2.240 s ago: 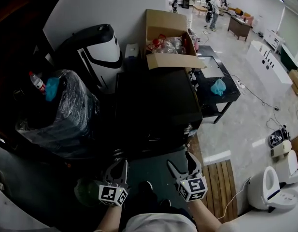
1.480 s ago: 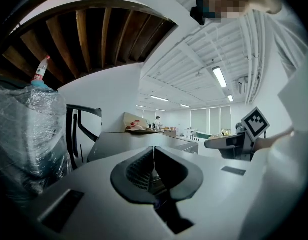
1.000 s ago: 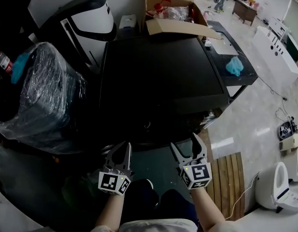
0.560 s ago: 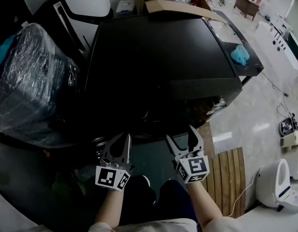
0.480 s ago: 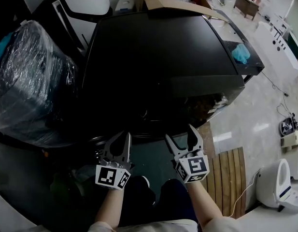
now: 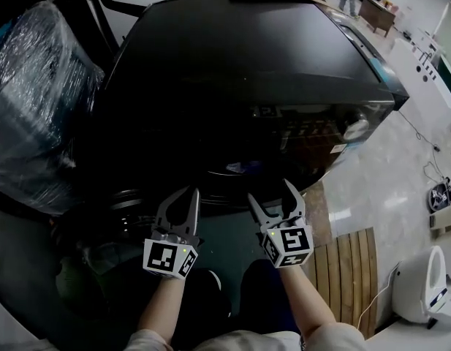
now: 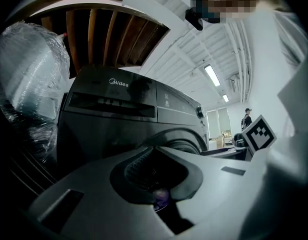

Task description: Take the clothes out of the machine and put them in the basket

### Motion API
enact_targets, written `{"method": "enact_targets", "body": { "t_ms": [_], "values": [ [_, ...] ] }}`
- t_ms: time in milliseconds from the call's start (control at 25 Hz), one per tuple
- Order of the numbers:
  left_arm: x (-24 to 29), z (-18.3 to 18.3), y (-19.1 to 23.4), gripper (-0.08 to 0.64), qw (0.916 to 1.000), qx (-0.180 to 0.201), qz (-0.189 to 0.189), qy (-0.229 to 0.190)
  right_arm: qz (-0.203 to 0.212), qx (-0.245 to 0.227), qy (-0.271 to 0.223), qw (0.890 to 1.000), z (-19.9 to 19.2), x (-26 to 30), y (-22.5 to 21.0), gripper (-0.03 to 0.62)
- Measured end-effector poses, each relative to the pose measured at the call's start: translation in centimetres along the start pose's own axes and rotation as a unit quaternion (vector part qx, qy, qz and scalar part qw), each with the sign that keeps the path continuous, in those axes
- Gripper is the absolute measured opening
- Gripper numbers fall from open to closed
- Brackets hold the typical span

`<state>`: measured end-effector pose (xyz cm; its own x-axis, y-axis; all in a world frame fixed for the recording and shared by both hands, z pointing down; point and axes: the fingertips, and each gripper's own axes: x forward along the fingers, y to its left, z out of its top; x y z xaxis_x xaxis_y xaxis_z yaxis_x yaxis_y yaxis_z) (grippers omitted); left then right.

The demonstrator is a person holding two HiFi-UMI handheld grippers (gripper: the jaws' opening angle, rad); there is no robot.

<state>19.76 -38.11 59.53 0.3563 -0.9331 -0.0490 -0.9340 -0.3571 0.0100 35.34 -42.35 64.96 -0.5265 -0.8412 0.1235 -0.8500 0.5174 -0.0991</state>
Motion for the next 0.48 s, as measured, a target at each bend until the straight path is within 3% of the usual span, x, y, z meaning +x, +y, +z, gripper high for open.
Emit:
{"method": "enact_targets", "body": {
  "t_ms": [200,480],
  "values": [
    [0.0,-3.0,-0.5,0.021,0.9998,-0.018,0.003,0.002,-0.006,-0.004,0.002,1.0,-3.5,0.5,-1.0,0.374],
    [1.4,-5.7,-1.8,0.021,0.9999,-0.01,-0.007,-0.008,-0.004,-0.002,0.0,1.0,-6.3,0.4,-2.0,0.376]
  ]
}}
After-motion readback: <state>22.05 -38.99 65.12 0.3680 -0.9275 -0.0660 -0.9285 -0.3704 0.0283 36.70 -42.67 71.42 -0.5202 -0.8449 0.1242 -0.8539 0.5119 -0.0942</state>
